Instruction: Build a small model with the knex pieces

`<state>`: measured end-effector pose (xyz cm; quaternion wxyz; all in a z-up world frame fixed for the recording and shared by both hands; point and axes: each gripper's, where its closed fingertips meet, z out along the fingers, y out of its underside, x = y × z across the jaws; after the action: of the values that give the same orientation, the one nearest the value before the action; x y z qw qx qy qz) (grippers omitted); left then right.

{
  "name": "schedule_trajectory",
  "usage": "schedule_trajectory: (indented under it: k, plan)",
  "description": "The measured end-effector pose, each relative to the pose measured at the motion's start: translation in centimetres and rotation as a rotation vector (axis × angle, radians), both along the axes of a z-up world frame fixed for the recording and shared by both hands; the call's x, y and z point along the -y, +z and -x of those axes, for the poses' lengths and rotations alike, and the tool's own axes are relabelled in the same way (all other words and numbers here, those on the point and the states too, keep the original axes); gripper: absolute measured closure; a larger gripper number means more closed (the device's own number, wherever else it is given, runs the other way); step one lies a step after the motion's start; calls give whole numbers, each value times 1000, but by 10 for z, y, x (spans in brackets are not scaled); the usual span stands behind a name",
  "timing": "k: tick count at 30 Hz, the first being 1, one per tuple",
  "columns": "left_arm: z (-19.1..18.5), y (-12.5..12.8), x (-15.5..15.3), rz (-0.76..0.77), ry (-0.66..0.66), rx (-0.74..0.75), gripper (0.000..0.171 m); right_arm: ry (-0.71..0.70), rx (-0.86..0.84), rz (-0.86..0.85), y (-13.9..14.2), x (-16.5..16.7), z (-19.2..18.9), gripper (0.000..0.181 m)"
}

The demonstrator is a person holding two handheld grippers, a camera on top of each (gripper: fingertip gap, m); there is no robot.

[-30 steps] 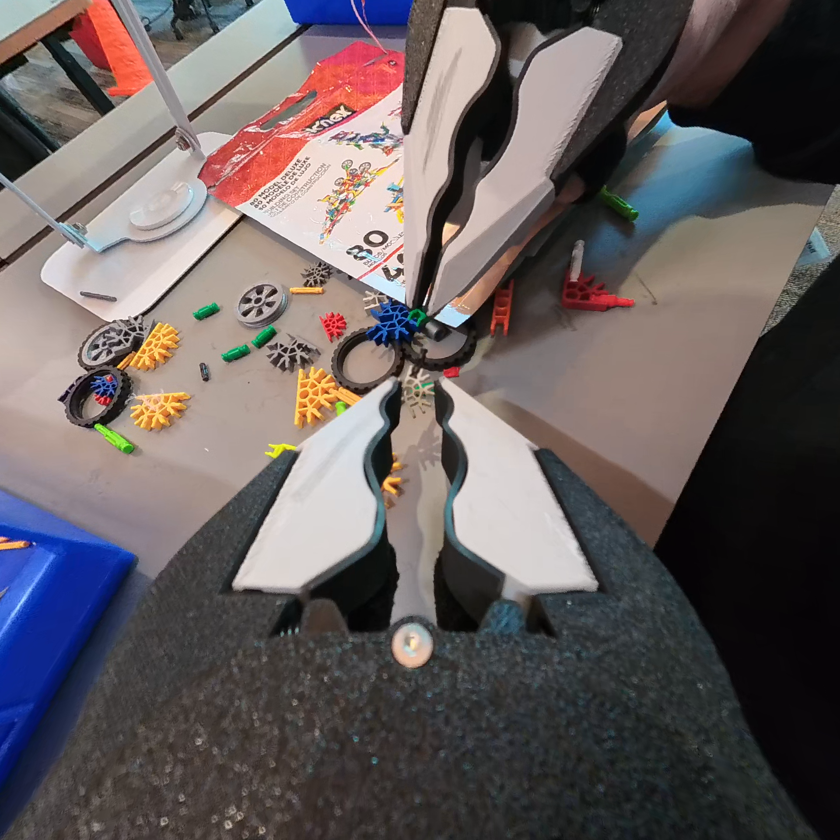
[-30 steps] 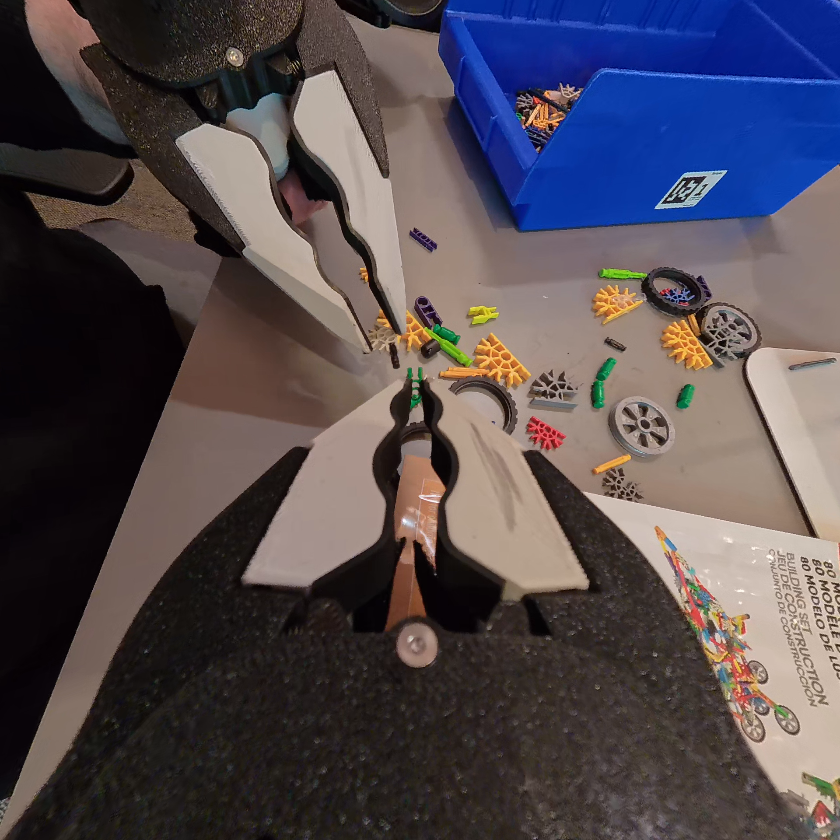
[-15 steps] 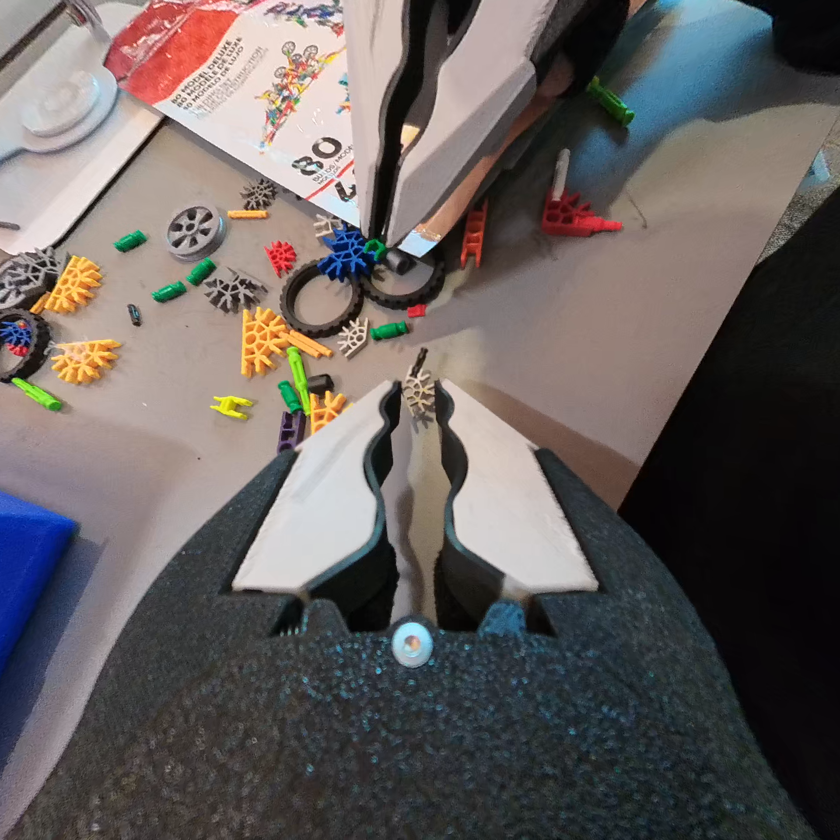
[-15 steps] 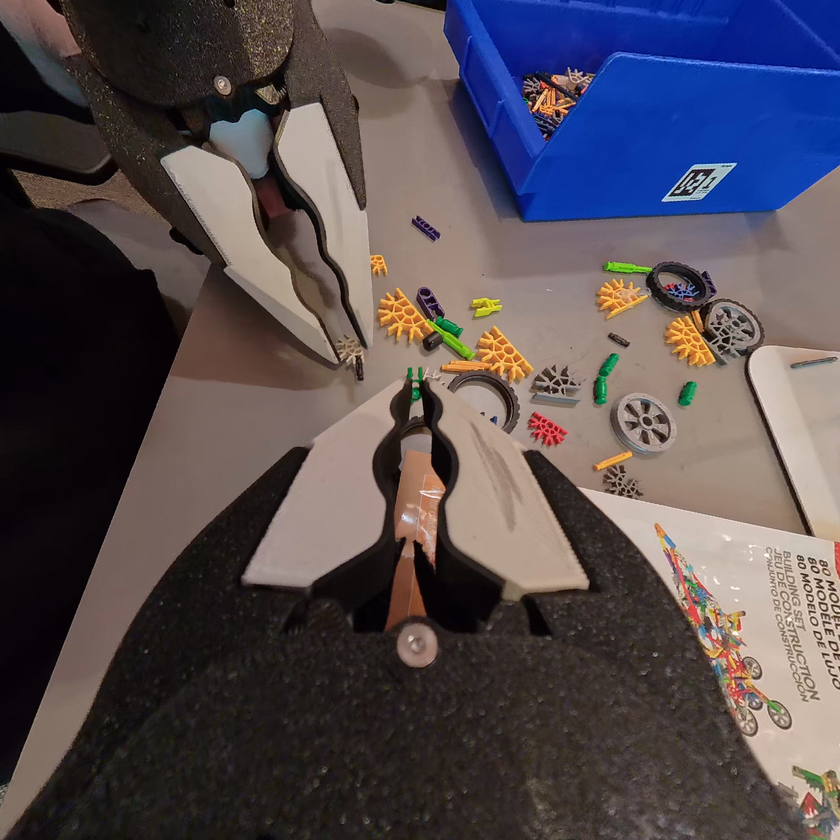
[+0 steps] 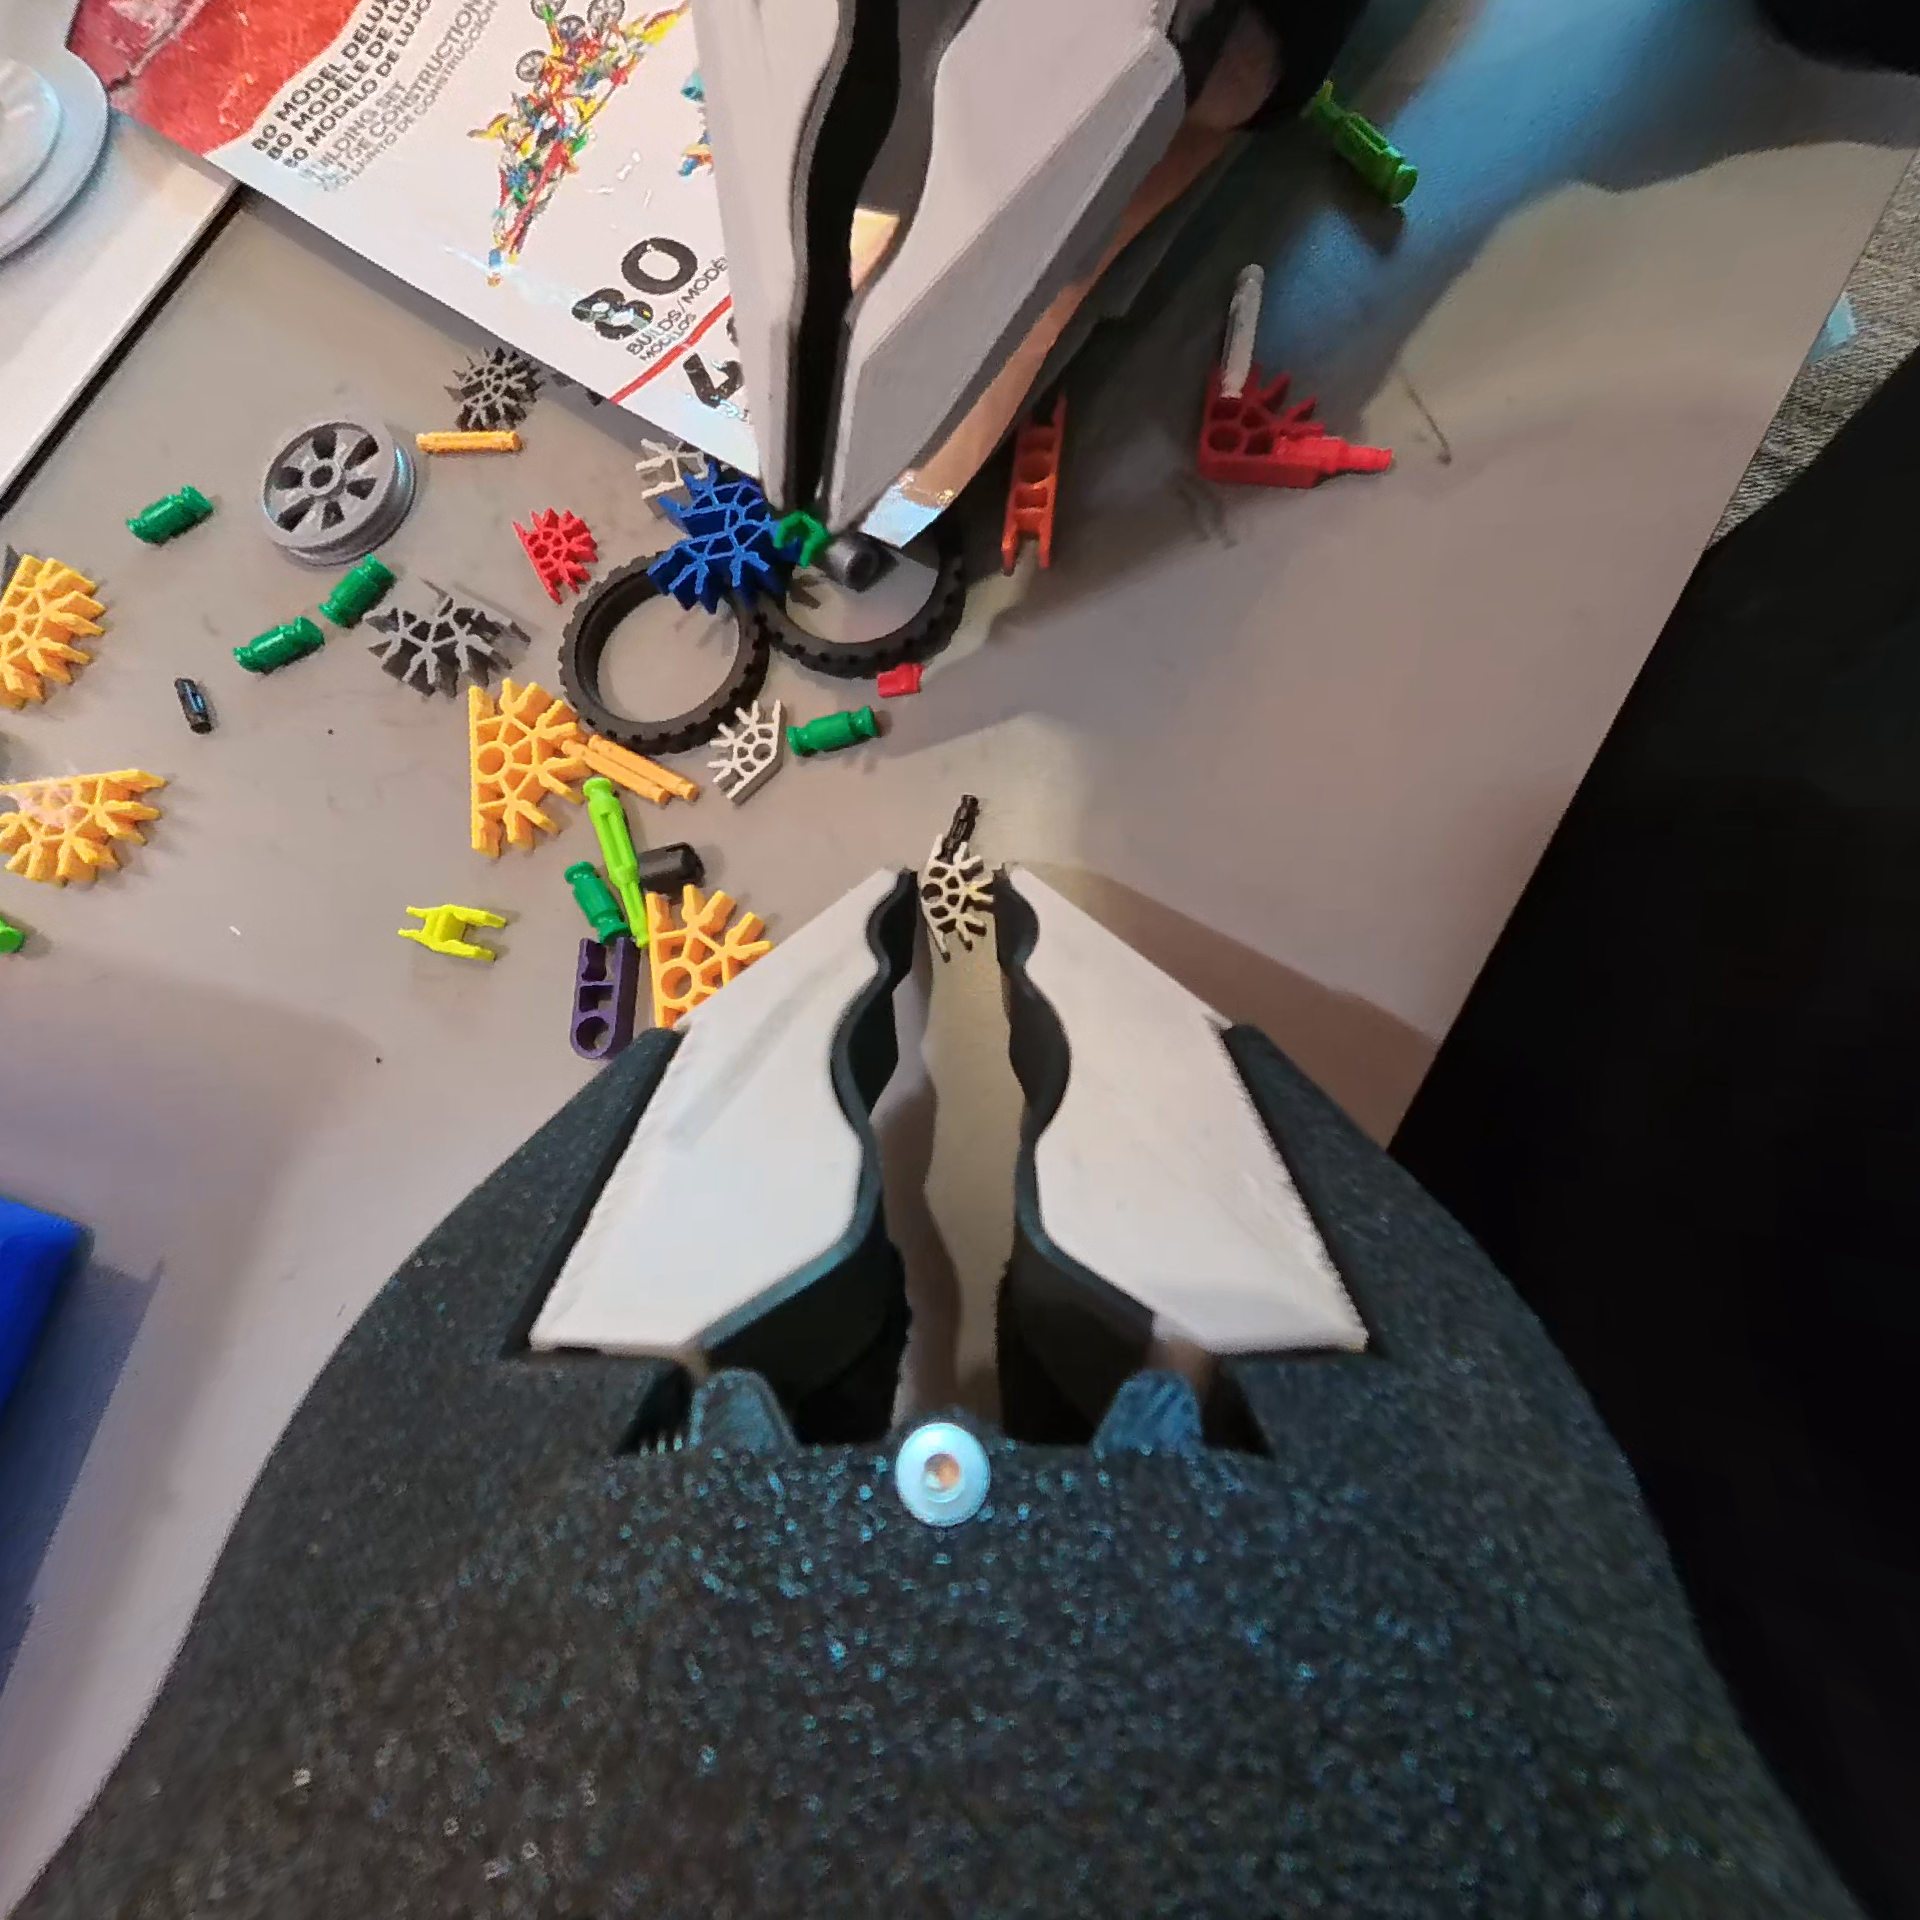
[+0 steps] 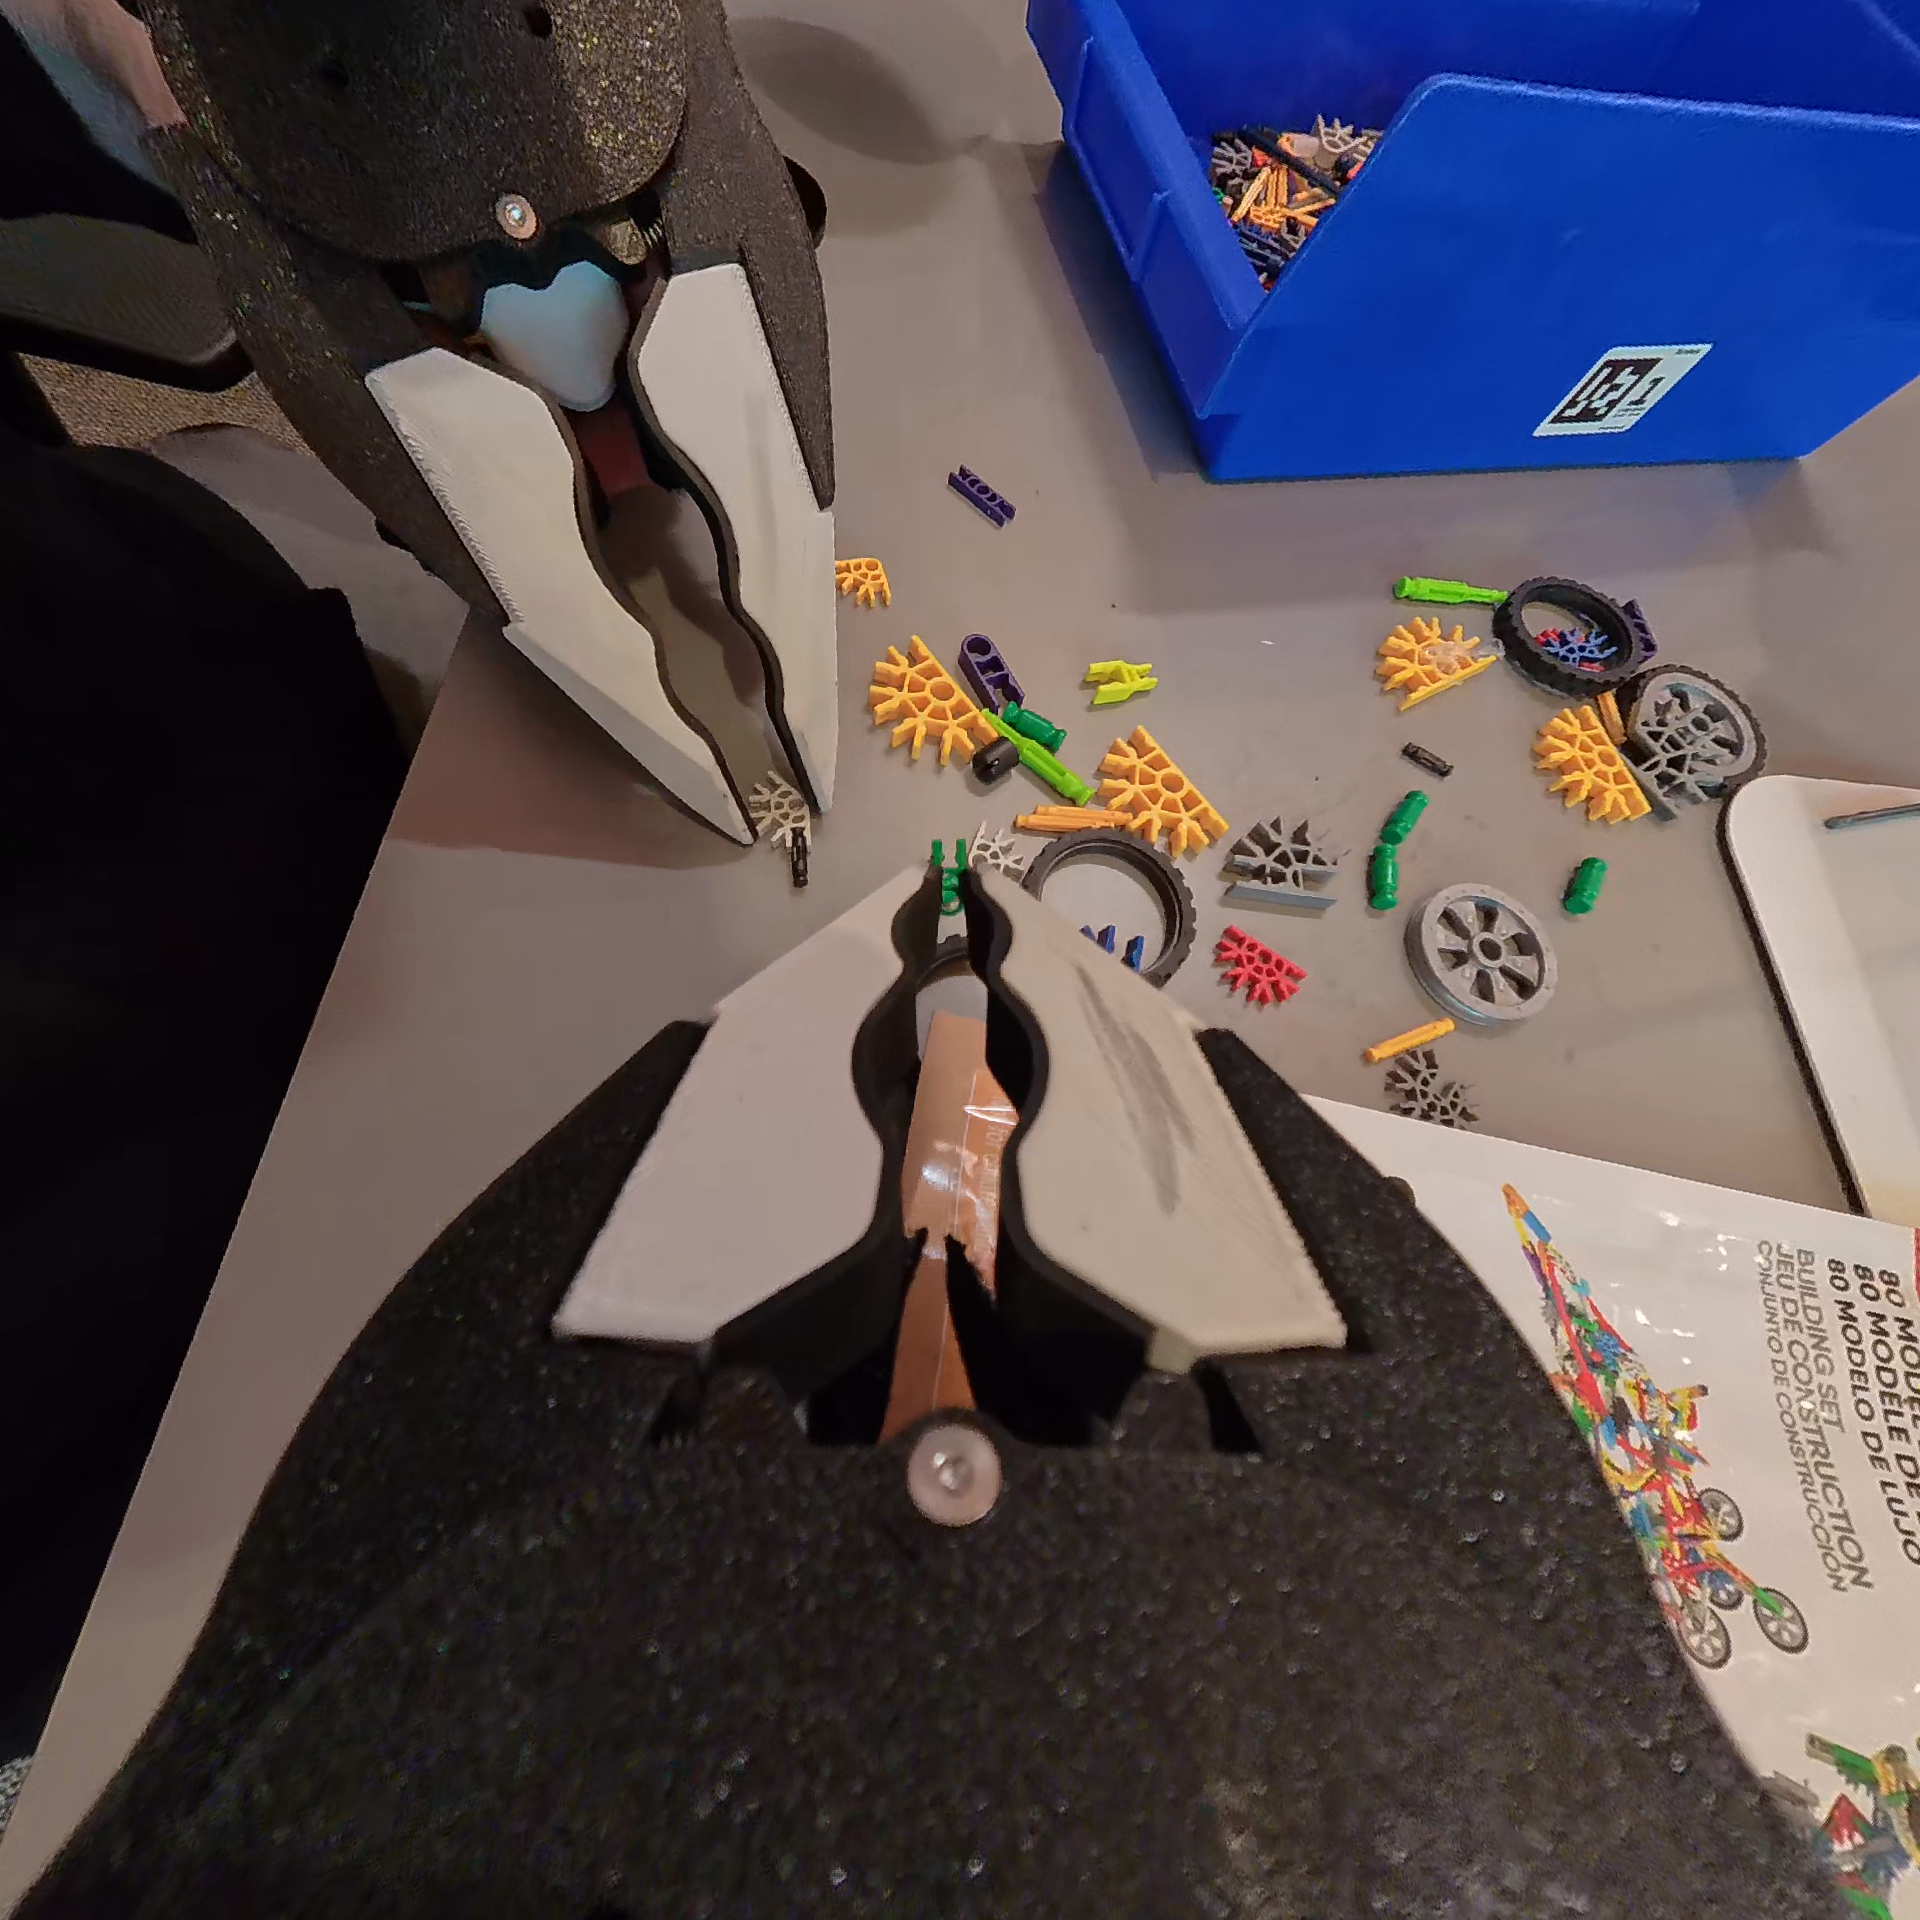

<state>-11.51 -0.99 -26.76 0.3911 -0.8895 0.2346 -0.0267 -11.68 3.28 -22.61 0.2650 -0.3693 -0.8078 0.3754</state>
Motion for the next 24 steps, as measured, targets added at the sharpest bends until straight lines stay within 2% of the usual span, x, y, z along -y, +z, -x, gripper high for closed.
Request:
schedule_trajectory:
  k: [14, 24]
  plan:
    - [7, 8, 5, -6, 43, 47, 151, -14, 23, 0, -3, -5, -1, 178]
    - [1, 0, 8, 25, 22, 20, 155, 48, 85, -14, -16, 5, -9, 178]
